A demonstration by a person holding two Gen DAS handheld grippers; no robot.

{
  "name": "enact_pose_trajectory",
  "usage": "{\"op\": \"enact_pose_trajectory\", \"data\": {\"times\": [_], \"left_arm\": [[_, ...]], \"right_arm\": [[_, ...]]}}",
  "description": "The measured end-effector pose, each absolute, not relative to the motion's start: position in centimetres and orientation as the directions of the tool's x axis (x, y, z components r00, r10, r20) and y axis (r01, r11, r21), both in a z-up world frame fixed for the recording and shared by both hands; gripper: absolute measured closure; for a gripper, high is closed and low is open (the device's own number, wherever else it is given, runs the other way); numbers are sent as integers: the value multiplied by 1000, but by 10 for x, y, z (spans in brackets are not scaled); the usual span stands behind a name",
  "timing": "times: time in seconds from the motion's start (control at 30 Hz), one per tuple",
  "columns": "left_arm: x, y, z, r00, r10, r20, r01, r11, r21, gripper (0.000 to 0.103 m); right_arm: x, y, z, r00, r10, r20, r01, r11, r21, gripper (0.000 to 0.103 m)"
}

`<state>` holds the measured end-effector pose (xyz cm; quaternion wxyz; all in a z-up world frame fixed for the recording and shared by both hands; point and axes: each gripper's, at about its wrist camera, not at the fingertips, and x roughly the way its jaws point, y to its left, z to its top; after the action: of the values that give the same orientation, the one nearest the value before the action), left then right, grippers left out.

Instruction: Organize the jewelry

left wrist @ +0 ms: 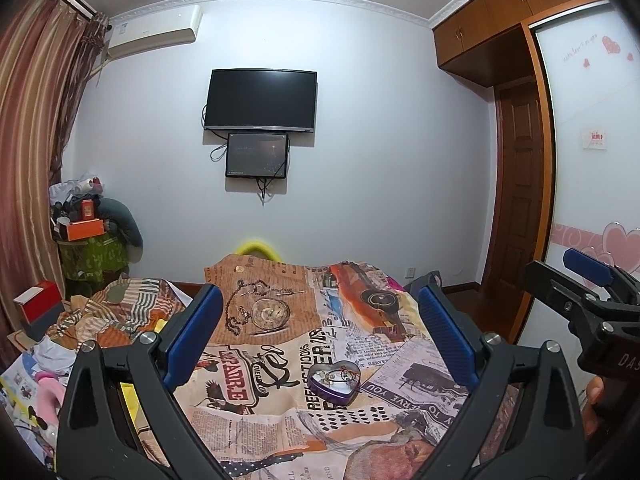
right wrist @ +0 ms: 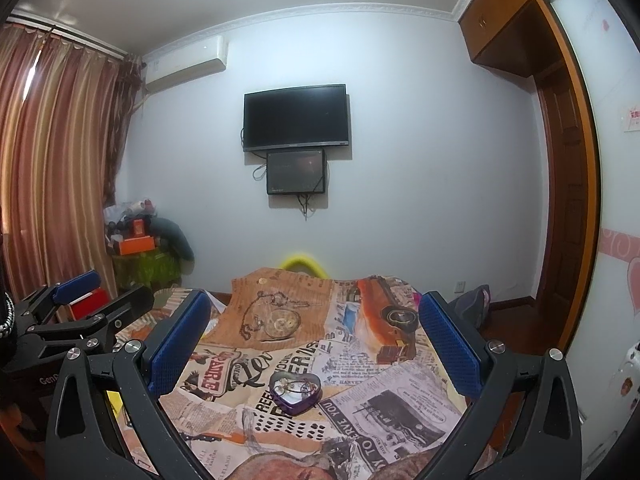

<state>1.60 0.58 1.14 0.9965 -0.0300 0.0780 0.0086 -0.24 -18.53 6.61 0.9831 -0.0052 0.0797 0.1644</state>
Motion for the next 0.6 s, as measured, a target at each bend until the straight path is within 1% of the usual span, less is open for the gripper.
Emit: {"op": "enact_pose_trajectory", "data": {"times": [0.43, 0.6], "left_arm": [[20, 1, 11, 986, 8, -169, -16, 999, -47, 4], [21, 1, 11, 985, -13, -173, 5, 999, -48, 4]], "right_arm": [[-1, -186, 67, 932, 322, -169, -323, 946, 21, 0], [-1, -186, 66, 932, 322, -168, -322, 946, 24, 0]]}}
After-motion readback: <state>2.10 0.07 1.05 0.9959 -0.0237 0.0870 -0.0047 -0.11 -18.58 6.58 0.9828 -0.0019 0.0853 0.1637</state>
